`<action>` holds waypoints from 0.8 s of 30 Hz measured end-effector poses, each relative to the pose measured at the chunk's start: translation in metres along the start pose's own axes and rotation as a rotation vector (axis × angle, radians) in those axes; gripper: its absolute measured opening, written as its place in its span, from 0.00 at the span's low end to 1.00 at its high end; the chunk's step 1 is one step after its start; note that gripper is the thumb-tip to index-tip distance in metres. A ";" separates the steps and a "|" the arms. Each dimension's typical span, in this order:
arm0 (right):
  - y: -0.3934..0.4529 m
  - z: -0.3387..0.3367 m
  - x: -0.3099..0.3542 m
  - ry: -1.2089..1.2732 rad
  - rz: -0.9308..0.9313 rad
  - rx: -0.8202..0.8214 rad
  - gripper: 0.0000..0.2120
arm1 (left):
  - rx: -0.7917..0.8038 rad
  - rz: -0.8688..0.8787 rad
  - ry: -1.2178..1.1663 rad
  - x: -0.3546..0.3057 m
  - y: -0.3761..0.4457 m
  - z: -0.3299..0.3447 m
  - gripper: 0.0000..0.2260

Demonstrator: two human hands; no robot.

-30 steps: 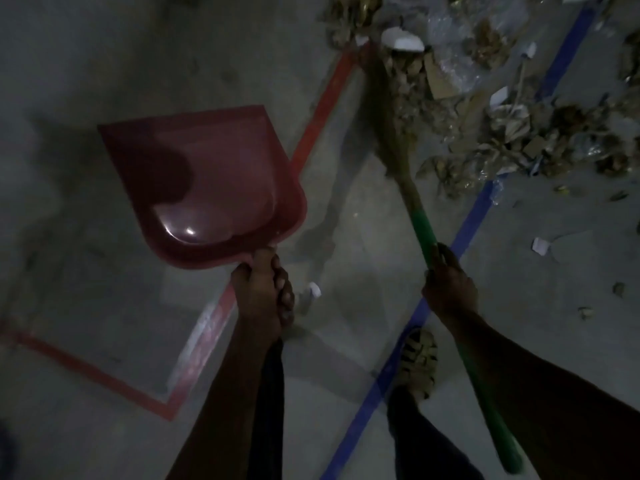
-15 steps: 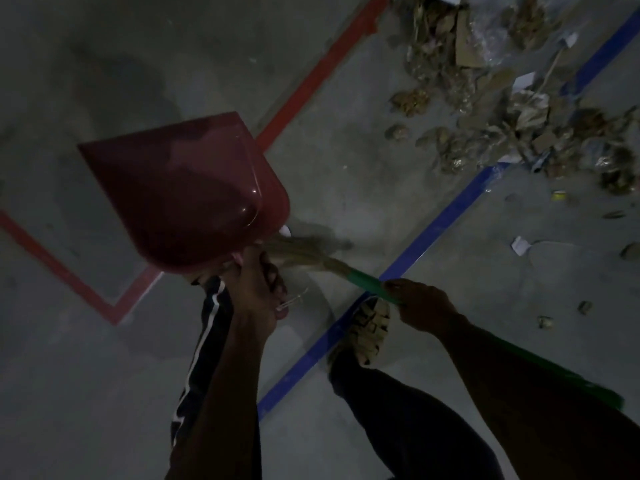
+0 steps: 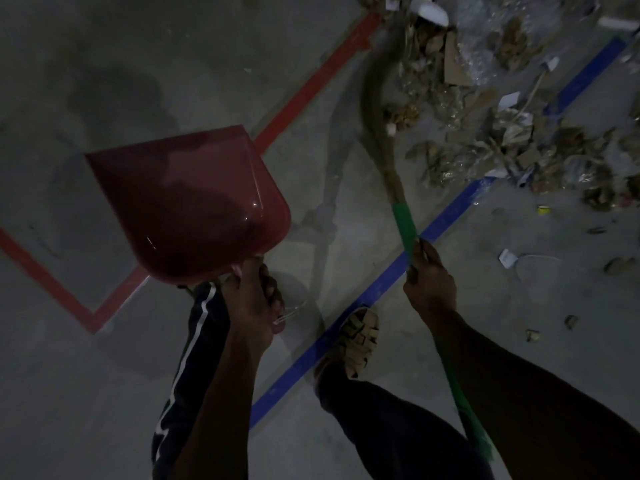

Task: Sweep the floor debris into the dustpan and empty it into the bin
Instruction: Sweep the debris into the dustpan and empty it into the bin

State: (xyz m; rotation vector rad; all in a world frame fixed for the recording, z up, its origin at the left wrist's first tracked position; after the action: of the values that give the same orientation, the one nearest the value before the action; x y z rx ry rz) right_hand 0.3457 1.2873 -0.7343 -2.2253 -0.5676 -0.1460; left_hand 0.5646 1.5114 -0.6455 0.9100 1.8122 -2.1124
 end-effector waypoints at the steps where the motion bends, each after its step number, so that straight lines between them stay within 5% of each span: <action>1: 0.001 0.002 0.004 0.004 -0.054 0.018 0.28 | 0.003 0.000 -0.004 -0.001 0.001 0.000 0.18; 6: 0.013 0.013 0.020 -0.074 -0.032 0.207 0.29 | 0.048 0.001 0.001 -0.015 0.007 0.011 0.16; 14: 0.009 -0.001 0.035 -0.064 0.273 0.015 0.32 | 0.234 -0.034 0.097 -0.057 0.028 0.045 0.17; 24: 0.022 0.004 0.151 0.012 0.131 -0.029 0.31 | 0.203 -0.091 0.269 -0.166 0.094 0.012 0.16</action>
State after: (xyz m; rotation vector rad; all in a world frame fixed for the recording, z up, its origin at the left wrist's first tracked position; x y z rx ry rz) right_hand 0.4899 1.3310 -0.7094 -2.2808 -0.4136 -0.1003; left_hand 0.7412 1.4413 -0.6266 1.2364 1.8124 -2.3620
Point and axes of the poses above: each hand's wrist, its own y-axis towards the middle knuckle, its own z-axis out of the palm, x = y × z, the point moved 6 cm from there along y, towards the middle knuckle, and after that the axes turned 13 degrees about x, right-handed, at the moved point
